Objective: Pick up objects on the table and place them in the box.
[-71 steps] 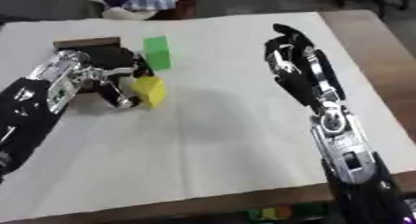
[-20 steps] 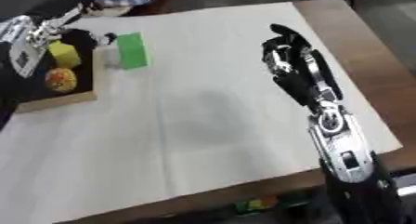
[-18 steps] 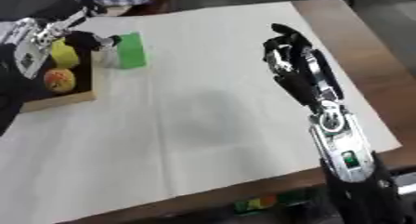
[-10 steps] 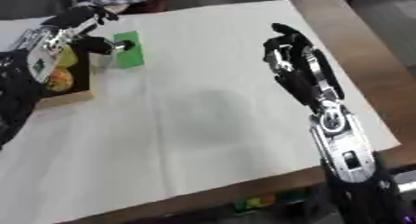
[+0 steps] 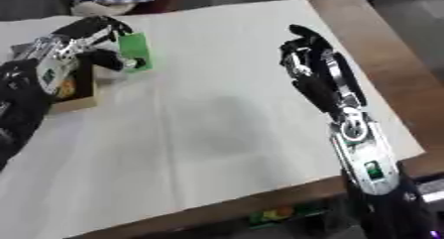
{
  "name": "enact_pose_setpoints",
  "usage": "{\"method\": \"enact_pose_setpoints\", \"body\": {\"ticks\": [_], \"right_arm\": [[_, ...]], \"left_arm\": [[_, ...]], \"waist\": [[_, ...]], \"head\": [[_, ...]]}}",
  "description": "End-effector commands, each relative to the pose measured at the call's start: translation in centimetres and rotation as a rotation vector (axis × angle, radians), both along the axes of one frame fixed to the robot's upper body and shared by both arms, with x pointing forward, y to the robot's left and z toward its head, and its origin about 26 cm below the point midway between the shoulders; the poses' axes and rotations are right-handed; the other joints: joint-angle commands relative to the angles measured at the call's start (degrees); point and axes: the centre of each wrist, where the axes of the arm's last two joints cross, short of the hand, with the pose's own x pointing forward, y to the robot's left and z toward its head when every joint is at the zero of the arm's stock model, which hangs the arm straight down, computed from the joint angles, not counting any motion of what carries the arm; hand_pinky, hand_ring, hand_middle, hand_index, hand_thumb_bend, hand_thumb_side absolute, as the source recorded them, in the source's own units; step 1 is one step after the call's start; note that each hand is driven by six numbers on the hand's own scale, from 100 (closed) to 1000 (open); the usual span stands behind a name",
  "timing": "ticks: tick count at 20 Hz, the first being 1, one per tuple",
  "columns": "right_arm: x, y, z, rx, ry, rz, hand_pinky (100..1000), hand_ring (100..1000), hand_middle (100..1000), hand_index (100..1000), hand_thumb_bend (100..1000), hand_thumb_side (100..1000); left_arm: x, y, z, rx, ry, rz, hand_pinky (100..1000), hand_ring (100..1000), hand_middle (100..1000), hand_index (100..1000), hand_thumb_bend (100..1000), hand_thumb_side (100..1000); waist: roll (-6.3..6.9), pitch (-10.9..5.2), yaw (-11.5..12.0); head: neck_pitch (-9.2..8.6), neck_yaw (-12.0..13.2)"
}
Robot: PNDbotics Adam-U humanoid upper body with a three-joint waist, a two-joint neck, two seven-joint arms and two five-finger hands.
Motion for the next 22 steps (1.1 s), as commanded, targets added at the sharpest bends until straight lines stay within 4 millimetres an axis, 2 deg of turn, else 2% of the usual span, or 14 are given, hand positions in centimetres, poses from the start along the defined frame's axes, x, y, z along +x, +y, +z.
{"method": "enact_pose_setpoints", "body": {"ticks": [1, 2, 3, 6, 11, 16, 19, 22], "right_arm": [[0.1, -0.2, 0.8, 0.001, -0.022, 0.004, 751, 618, 658, 898, 100, 682], [0.1, -0.2, 0.8, 0.001, -0.022, 0.003, 751, 618, 657, 898, 100, 683], [0.1, -0.2, 0.7, 0.001, -0.022, 0.003, 751, 618, 657, 898, 100, 683], [0.1, -0.3, 0.7, 0.001, -0.020, 0.001, 751, 618, 657, 898, 100, 683], [0.1, -0.4, 0.7, 0.002, -0.023, -0.006, 751, 618, 657, 898, 100, 681], [0.0, -0.9, 0.4, 0.001, -0.018, -0.024, 751, 618, 656, 897, 100, 680], [-0.1, -1.1, 0.2, 0.000, -0.013, -0.031, 751, 618, 656, 898, 100, 679], [-0.2, -1.1, 0.0, 0.000, -0.011, -0.031, 752, 619, 657, 898, 100, 679]], "left_arm": [[0.1, 0.2, 0.9, 0.014, -0.029, 0.000, 733, 591, 585, 767, 398, 438], [0.1, 0.3, 1.1, 0.004, -0.047, 0.006, 715, 544, 529, 712, 320, 350], [0.1, 0.3, 1.2, -0.010, -0.071, 0.012, 705, 519, 501, 684, 296, 316], [0.0, 0.6, 1.7, -0.062, -0.149, 0.016, 689, 477, 454, 630, 249, 270], [-0.4, 1.7, 4.5, -0.112, -0.259, 0.017, 694, 484, 459, 637, 234, 265], [-1.3, 4.5, 6.8, -0.124, -0.291, 0.089, 696, 492, 467, 646, 239, 289], [-1.9, 6.1, 6.7, -0.115, -0.265, 0.134, 697, 502, 476, 655, 266, 309], [-2.1, 7.4, 5.6, -0.102, -0.210, 0.197, 696, 509, 484, 662, 273, 331]], "waist": [[0.75, -0.21, -0.1], [0.78, -0.25, 0.0], [0.81, -0.28, 0.0], [0.88, -0.36, 0.2], [0.86, -0.52, 1.1], [0.96, -1.12, 2.8], [1.16, -1.62, 3.9], [1.23, -1.97, 4.7]], "head": [[0.27, -0.1], [0.27, -0.1], [0.27, -0.2], [0.27, -0.2], [0.27, -0.4], [0.27, -0.8], [0.27, -0.9], [0.27, -1.1]]}}
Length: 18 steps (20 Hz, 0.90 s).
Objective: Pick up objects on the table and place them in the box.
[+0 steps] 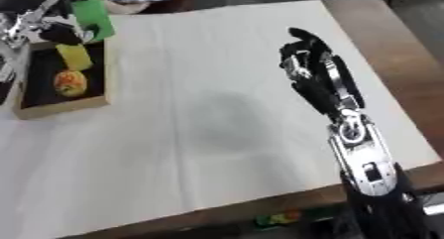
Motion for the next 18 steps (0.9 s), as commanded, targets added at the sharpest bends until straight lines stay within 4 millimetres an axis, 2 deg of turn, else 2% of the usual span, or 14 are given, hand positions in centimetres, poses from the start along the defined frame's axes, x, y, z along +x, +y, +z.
{"method": "enact_pose_setpoints", "body": {"ticks": [1, 7, 10, 14, 18], "right_arm": [[0.1, -0.4, 0.8, -0.010, -0.028, -0.008, 752, 619, 657, 898, 100, 679], [0.1, -0.6, 0.7, -0.010, -0.025, -0.015, 752, 619, 657, 897, 100, 679], [0.1, -0.6, 0.7, -0.009, -0.025, -0.015, 753, 619, 658, 898, 100, 679], [0.1, -0.6, 0.7, -0.010, -0.025, -0.014, 753, 619, 658, 898, 100, 678], [0.1, -0.7, 0.6, -0.012, -0.020, -0.018, 753, 619, 659, 898, 100, 679]], "left_arm": [[-0.3, 2.0, 1.1, 0.007, 0.007, 0.070, 697, 510, 485, 663, 273, 333], [-0.4, 3.3, -1.2, 0.010, 0.077, 0.147, 701, 526, 502, 679, 287, 351], [-0.4, 3.5, -1.6, 0.017, 0.077, 0.162, 721, 587, 589, 765, 306, 400], [-0.6, 3.9, -1.0, 0.022, 0.061, 0.165, 743, 637, 672, 826, 347, 487], [-1.2, 4.7, 0.3, 0.028, 0.040, 0.155, 765, 681, 732, 864, 422, 635]], "waist": [[0.74, -1.97, 0.3], [0.33, -1.97, 0.5], [0.23, -1.93, 0.7], [0.14, -1.98, 1.0], [0.14, -2.20, 1.3]], "head": [[0.27, -0.4], [0.27, -0.5], [0.27, -0.6], [0.27, -0.6], [0.27, -0.6]]}}
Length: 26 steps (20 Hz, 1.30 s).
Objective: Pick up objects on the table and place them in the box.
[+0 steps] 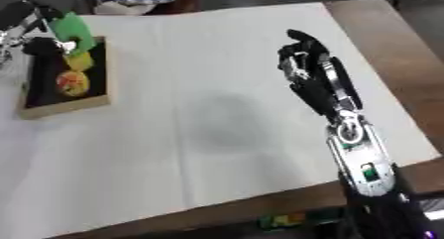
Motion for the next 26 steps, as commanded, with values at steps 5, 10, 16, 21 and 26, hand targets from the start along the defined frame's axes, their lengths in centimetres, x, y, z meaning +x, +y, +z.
{"method": "enact_pose_setpoints", "body": {"ticks": [5, 10, 16, 21, 26], "right_arm": [[0.1, -0.7, 0.5, -0.016, -0.019, -0.016, 754, 619, 660, 898, 100, 677], [0.0, -0.7, 0.3, -0.019, -0.015, -0.018, 755, 619, 661, 898, 100, 677], [0.0, -0.9, 0.2, -0.020, -0.014, -0.022, 755, 620, 662, 899, 100, 676], [0.0, -1.1, 0.2, -0.017, -0.015, -0.029, 756, 619, 662, 900, 100, 677], [-0.1, -1.2, 0.2, -0.010, -0.015, -0.033, 756, 619, 662, 901, 100, 680]], "left_arm": [[-1.6, 2.5, 4.3, 0.052, -0.065, -0.007, 782, 714, 769, 889, 462, 698], [-2.9, 3.4, 5.4, 0.069, -0.079, -0.009, 786, 721, 778, 896, 487, 709], [-5.0, 4.0, 5.2, -0.009, -0.160, -0.025, 776, 680, 732, 877, 394, 705], [-7.7, 2.9, 3.1, -0.329, -0.311, -0.142, 768, 635, 672, 829, 124, 760], [-11.2, -0.1, 0.4, -0.680, -0.455, -0.247, 750, 614, 635, 787, 100, 831]], "waist": [[0.24, -2.30, 0.7], [0.36, -2.69, 1.2], [0.40, -2.83, 1.4], [0.51, -2.78, 2.1], [0.52, -2.60, 3.1]], "head": [[0.27, -0.3], [0.27, -0.3], [0.27, -0.2], [0.27, 0.7], [0.27, 2.4]]}}
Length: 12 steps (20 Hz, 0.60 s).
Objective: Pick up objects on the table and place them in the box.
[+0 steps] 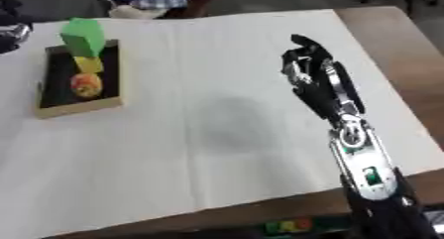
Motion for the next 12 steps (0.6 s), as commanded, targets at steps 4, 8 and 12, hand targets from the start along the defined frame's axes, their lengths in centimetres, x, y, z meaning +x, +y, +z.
{"method": "enact_pose_setpoints", "body": {"ticks": [4, 8, 12], "right_arm": [[-0.1, -0.5, 0.7, 0.007, -0.026, -0.012, 755, 618, 660, 901, 100, 681], [-0.5, -0.6, 0.3, 0.042, -0.018, -0.020, 750, 608, 649, 901, 100, 694], [-1.0, -0.5, -0.3, 0.084, 0.002, -0.024, 748, 605, 651, 901, 100, 703]], "left_arm": [[-3.4, -3.9, 0.2, -0.286, -0.162, -0.114, 746, 611, 628, 777, 100, 843], [-5.1, -6.4, -2.1, -0.408, -0.158, -0.179, 751, 623, 640, 781, 100, 867], [-6.1, -7.7, -4.7, -0.482, -0.106, -0.182, 751, 622, 638, 779, 100, 890]], "waist": [[0.37, -1.47, 0.9], [0.16, -1.37, 1.2], [0.14, -1.32, 1.4]], "head": [[0.27, 1.9], [0.27, 3.2], [0.27, 3.8]]}}
